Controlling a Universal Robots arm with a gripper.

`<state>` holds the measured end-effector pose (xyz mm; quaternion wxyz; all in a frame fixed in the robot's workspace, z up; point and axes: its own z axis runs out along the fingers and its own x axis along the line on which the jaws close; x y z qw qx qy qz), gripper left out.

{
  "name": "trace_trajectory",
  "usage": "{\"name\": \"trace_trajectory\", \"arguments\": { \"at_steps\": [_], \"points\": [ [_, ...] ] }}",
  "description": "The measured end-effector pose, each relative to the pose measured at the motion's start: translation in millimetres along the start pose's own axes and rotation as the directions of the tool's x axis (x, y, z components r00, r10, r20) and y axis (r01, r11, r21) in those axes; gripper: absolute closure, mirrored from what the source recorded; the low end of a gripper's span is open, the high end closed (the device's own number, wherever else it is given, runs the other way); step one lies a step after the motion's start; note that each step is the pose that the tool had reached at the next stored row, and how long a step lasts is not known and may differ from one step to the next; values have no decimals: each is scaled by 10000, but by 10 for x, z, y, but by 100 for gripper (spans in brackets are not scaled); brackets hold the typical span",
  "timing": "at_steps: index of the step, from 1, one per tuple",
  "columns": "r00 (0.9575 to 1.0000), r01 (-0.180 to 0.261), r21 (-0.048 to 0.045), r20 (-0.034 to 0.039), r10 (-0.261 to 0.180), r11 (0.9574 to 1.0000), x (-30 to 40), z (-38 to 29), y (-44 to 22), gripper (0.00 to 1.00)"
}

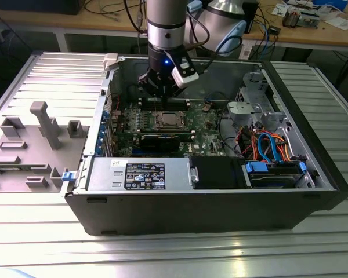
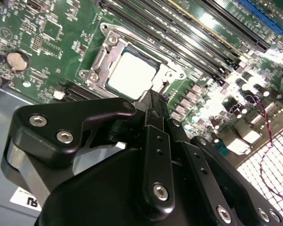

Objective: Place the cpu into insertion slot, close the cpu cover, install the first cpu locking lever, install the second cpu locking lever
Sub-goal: 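Install the first cpu locking lever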

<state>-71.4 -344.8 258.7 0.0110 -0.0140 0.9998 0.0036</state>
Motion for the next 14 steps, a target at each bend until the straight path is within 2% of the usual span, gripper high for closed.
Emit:
{"name": "trace_trajectory", "arguments": {
  "at_steps": [5, 14],
  "points": [
    [10000, 0, 1, -1, 0, 10000, 54, 0, 3, 89],
    [10000, 1, 1, -1, -1, 10000, 62, -1, 2, 89]
  ]
}}
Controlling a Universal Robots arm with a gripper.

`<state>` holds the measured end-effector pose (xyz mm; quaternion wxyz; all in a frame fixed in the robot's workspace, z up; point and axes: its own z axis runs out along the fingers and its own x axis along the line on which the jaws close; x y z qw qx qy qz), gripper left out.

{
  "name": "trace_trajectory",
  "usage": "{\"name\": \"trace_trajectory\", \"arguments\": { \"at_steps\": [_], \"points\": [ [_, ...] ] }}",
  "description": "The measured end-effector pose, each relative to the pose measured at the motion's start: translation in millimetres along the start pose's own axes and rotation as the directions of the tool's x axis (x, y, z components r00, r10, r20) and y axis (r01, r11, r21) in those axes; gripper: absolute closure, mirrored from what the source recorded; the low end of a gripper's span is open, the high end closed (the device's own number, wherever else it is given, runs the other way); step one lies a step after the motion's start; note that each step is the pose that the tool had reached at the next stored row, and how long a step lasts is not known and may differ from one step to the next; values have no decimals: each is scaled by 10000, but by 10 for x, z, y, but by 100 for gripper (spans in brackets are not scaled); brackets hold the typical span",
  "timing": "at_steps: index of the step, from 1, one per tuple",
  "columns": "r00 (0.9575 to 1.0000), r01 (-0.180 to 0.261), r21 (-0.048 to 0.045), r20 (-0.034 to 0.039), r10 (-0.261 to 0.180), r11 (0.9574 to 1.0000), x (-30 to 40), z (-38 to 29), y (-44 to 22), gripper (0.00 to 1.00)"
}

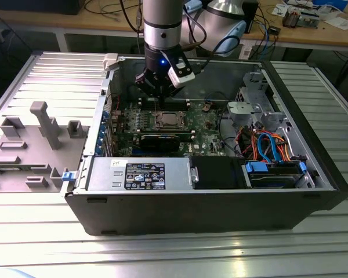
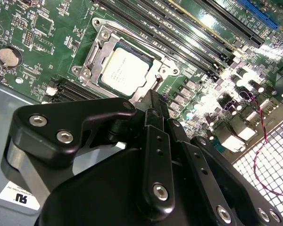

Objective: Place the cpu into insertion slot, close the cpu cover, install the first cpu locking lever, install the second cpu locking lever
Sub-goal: 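Install the first cpu locking lever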

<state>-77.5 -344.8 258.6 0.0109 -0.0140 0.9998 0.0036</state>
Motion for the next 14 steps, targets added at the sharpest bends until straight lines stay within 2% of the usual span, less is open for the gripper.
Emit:
{"name": "trace_trajectory", "arguments": {
  "at_steps": [6, 11, 14],
  "points": [
    [10000, 0, 0, 0, 0, 10000, 1, 0, 0, 89],
    [10000, -1, -1, 0, 1, 10000, 115, 0, 4, 89],
    [10000, 0, -2, 0, 0, 10000, 148, 0, 10, 89]
  ]
}}
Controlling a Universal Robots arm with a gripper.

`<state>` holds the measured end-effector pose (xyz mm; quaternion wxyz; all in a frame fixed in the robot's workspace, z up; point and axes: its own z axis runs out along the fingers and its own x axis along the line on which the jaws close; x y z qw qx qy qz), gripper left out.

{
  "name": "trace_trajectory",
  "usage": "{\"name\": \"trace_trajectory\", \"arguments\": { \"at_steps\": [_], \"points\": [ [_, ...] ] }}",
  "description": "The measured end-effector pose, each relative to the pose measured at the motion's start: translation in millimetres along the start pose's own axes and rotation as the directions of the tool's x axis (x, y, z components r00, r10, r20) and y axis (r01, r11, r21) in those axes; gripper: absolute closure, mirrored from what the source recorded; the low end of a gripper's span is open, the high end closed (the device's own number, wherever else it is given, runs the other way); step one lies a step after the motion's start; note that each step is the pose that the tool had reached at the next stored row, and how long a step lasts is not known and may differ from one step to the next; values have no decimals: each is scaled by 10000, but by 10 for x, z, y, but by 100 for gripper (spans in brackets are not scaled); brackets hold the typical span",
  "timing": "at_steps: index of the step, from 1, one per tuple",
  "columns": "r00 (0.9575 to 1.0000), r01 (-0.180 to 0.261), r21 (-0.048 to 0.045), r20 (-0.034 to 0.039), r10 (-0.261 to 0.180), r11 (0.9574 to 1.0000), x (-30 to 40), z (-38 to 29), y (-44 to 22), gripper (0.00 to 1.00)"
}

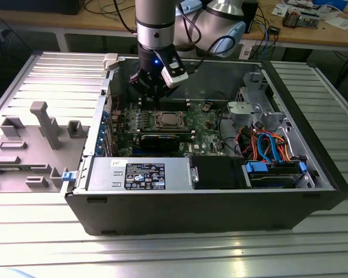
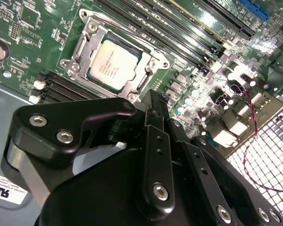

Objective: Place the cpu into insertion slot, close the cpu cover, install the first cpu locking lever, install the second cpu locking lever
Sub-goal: 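Install the first cpu locking lever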

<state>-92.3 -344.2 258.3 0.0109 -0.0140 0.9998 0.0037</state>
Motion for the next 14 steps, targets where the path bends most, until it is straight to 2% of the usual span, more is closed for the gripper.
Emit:
{"name": "trace_trajectory", "arguments": {
  "at_steps": [2, 9, 14],
  "points": [
    [10000, 0, -2, 0, 0, 10000, 30, 1, 22, 89],
    [10000, -1, -42, 1, 1, 10000, 69, 2, 84, 89],
    [10000, 1, -58, 2, -1, 10000, 81, 3, 92, 89]
  ]
}}
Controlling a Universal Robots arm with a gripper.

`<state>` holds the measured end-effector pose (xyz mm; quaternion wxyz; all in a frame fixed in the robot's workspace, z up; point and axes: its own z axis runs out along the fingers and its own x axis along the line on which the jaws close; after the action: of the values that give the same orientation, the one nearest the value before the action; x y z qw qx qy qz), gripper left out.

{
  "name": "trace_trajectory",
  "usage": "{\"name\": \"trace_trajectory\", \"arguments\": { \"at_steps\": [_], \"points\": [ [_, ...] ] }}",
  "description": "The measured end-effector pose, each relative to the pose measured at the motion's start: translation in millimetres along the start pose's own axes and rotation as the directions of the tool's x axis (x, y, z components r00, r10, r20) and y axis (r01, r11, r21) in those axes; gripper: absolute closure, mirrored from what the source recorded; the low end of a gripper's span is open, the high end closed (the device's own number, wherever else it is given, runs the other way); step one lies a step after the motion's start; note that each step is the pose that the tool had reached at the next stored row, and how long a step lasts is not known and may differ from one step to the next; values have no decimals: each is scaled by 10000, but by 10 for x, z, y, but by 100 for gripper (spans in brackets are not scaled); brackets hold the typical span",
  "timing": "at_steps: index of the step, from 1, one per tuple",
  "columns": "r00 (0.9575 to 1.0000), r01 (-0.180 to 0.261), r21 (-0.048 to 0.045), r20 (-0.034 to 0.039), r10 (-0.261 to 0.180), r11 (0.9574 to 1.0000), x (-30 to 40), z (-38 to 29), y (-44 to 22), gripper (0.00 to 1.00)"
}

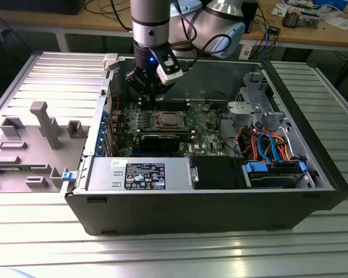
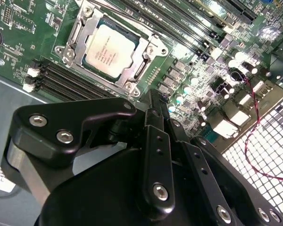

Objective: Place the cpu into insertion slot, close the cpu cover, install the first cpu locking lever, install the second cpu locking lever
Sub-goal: 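Install the first cpu locking lever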

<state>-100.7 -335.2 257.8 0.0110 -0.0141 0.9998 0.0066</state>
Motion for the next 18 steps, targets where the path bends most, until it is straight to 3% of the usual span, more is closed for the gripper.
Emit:
{"name": "trace_trajectory", "arguments": {
  "at_steps": [7, 11, 18],
  "points": [
    [10000, -2, 1, -1, 2, 10000, 2, 0, 0, 89],
    [10000, -2, 2, -1, 2, 10000, 47, -1, 14, 89],
    [10000, -2, -1, 0, 2, 10000, 63, 0, 111, 89]
  ]
}}
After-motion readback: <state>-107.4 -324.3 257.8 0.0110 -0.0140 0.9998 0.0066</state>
